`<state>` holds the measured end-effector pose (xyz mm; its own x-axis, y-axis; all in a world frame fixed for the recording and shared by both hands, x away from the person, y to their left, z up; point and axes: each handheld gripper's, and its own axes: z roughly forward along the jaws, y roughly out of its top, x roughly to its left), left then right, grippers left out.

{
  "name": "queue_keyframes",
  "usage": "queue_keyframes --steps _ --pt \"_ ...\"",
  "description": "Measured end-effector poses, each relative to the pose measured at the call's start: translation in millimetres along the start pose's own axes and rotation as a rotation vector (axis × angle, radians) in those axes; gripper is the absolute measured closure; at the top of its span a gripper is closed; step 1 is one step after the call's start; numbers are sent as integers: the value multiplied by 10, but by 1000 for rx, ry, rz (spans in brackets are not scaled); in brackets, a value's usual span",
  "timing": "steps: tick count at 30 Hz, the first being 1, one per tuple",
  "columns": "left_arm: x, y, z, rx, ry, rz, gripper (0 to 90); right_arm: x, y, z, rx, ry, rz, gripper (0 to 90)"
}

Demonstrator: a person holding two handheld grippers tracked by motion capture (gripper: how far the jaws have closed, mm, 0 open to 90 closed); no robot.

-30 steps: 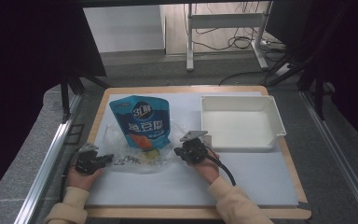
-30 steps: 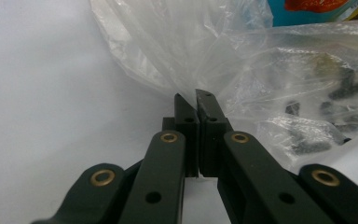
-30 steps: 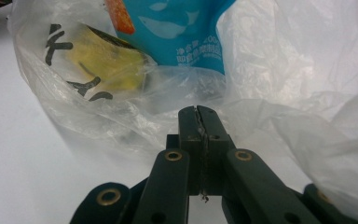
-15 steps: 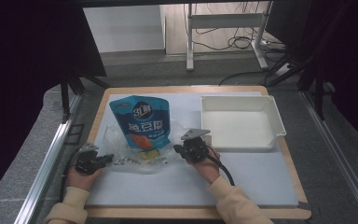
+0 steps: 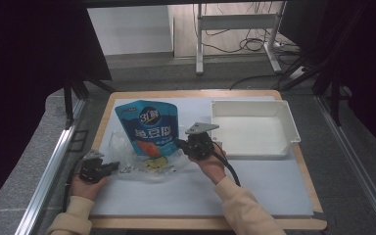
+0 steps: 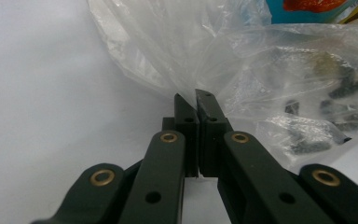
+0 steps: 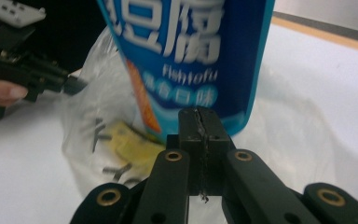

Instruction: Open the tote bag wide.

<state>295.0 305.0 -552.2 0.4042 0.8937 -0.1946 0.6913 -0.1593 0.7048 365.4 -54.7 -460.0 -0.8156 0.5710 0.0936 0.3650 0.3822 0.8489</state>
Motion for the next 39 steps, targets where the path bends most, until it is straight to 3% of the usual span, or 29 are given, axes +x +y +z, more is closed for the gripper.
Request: queue_keyframes --steps 3,6,13,23,31,34,39 --pt "1 0 0 0 -1 -1 888 -30 120 30 -9 -10 -2 887" --pt "0 -2 -4 2 1 4 887 -67 229 32 -3 -69 -13 888" --pt "-1 -5 -1 -2 0 -3 887 -171 143 -19 6 -72 20 887" --pt "-2 2 2 3 -1 2 888 -392 178 -12 4 -122 54 887" --pt "-2 0 1 2 -2 0 888 -484 246 283 32 -132 83 887" --pt "0 -1 0 2 -3 1 888 -509 194 483 72 -139 92 887" --pt "3 -3 -1 2 -5 0 888 -566 103 644 104 -160 126 887"
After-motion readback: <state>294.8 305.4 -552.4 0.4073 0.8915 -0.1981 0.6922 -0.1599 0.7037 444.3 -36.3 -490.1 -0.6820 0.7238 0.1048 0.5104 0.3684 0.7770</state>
